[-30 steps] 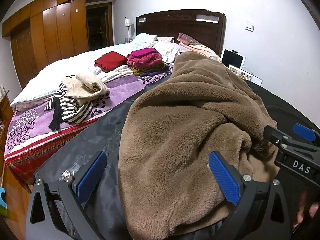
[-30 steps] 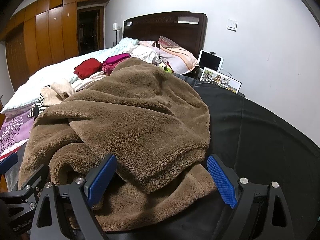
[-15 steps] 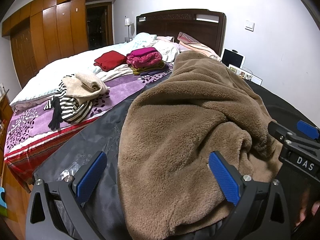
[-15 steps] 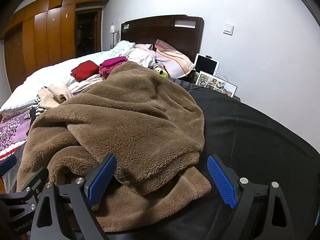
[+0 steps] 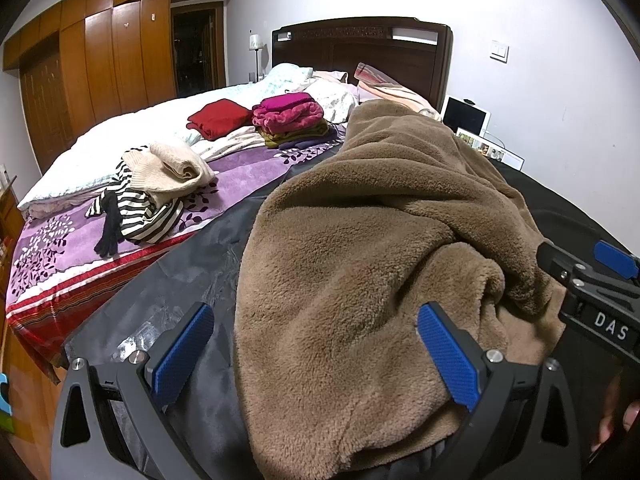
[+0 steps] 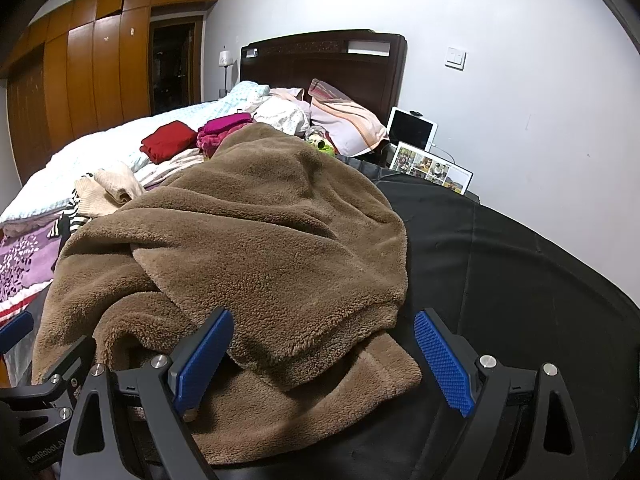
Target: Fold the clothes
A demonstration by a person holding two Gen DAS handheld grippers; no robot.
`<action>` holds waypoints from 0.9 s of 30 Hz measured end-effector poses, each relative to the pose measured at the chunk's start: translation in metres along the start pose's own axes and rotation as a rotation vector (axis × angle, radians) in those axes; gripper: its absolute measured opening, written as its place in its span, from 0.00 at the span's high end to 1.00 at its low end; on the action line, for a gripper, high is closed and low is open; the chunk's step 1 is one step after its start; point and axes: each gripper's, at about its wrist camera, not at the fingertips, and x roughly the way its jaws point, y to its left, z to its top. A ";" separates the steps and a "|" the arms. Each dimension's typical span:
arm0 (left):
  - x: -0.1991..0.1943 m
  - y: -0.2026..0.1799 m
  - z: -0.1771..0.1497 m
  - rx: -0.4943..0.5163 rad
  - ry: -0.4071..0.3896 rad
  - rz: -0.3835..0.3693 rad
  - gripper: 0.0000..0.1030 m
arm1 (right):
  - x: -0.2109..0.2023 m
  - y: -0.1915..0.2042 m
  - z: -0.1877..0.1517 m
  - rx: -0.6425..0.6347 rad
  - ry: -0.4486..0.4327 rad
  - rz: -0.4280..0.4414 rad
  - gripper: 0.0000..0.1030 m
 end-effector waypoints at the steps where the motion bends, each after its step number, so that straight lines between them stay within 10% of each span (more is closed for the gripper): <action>1: 0.000 0.000 0.000 -0.001 0.000 -0.001 0.01 | 0.000 0.000 0.000 0.000 0.000 0.000 0.09; 27: 0.001 0.001 -0.001 -0.003 0.002 -0.003 0.01 | 0.001 0.001 -0.001 0.003 0.003 -0.005 0.09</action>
